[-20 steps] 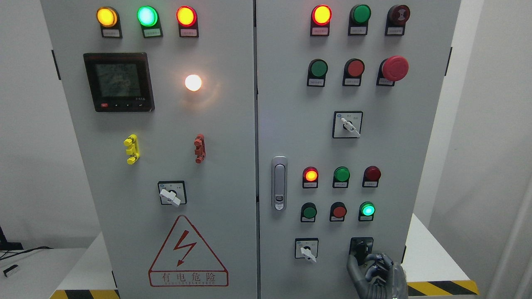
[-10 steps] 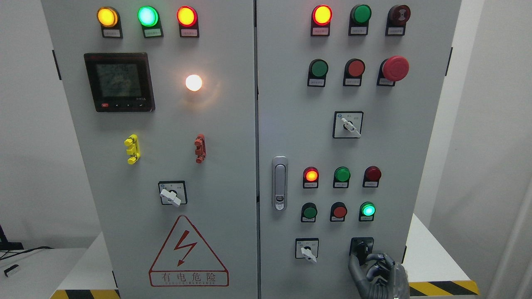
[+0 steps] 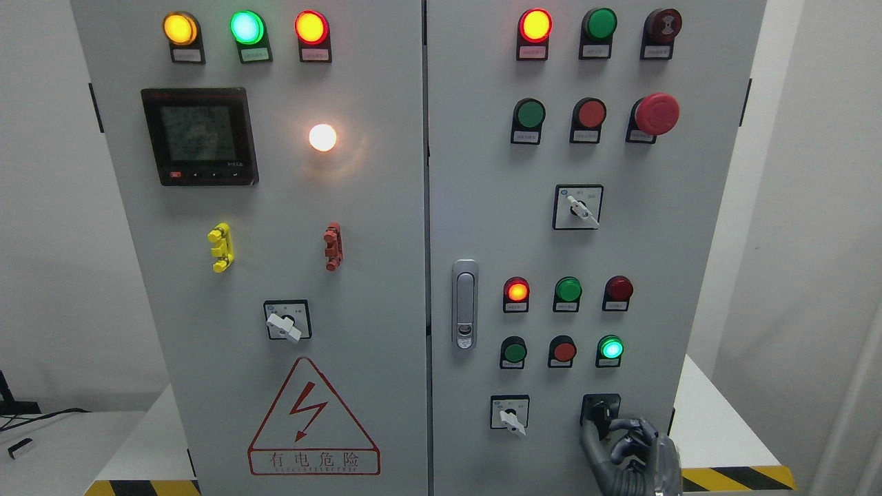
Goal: Trip black knob to open circuit
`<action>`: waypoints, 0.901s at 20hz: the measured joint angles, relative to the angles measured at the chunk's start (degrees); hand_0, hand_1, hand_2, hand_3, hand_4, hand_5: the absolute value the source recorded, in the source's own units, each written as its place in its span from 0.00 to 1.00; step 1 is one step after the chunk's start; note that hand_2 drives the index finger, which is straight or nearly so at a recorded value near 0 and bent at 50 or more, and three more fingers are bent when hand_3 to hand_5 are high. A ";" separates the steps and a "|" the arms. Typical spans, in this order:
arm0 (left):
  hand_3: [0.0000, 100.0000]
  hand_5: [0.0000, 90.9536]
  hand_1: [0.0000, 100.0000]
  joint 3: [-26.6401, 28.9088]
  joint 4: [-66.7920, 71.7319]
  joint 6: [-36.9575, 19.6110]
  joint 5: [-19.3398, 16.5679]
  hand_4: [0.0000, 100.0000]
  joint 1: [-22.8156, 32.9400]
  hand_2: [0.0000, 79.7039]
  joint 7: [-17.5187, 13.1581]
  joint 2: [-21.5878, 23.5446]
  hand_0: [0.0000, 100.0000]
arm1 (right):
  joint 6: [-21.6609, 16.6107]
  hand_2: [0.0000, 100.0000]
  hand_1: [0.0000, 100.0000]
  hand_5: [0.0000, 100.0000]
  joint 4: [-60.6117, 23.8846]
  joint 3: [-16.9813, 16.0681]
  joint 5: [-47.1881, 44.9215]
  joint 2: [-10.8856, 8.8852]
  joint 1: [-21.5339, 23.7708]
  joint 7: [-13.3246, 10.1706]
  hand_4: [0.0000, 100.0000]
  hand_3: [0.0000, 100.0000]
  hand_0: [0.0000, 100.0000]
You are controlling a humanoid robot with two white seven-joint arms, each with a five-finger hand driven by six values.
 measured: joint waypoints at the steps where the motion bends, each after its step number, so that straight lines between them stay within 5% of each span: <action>1: 0.00 0.00 0.39 0.00 0.00 0.00 0.00 0.00 0.00 0.00 0.00 0.00 0.12 | 0.00 0.54 0.73 0.94 0.03 -0.01 0.12 -0.01 0.00 -0.02 0.86 0.91 0.27; 18: 0.00 0.00 0.39 0.00 0.00 0.00 0.00 0.00 0.00 0.00 0.00 -0.01 0.12 | -1.74 0.52 0.74 0.92 0.85 -0.04 4.15 -0.14 -0.18 -0.16 0.85 0.90 0.27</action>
